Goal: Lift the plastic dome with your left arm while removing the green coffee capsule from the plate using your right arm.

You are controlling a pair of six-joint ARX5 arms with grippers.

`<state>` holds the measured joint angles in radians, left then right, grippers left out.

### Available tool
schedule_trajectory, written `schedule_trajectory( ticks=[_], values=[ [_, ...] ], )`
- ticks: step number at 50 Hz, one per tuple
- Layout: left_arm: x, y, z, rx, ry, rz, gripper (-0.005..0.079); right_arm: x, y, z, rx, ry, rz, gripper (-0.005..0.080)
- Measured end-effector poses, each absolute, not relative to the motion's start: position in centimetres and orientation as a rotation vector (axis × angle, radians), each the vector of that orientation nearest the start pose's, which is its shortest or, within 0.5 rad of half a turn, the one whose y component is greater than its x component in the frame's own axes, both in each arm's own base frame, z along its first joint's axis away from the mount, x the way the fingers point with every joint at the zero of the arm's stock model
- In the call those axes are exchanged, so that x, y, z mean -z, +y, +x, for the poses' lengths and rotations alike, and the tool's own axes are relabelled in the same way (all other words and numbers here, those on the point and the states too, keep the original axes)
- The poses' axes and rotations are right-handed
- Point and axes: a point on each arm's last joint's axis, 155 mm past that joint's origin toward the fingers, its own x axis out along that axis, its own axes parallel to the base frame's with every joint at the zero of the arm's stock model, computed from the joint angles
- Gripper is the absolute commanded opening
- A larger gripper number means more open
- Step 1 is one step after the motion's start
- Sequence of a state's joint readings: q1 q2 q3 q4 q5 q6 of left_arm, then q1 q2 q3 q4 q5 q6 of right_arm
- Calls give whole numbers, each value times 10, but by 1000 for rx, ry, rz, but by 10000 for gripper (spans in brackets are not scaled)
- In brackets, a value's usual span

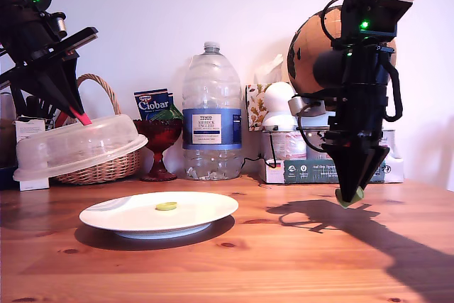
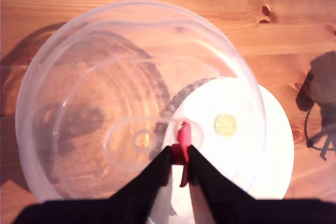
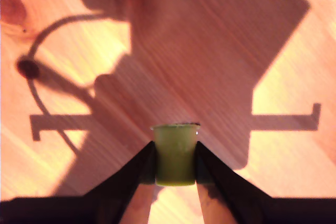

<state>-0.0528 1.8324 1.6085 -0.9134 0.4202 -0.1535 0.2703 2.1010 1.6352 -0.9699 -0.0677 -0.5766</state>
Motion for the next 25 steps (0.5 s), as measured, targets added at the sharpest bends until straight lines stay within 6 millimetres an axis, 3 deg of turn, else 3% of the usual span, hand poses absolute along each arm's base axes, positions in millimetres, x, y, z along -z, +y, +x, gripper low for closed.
schedule_trajectory(
  ticks=[11,25],
  values=[
    [-149,-98,435,334,1162,-344,-22,-26,128,413,-688,1325,-614,108],
    [-149,-98,435,334,1162,-344,-22,-26,128,414,-687,1320,-613,180]
  ],
)
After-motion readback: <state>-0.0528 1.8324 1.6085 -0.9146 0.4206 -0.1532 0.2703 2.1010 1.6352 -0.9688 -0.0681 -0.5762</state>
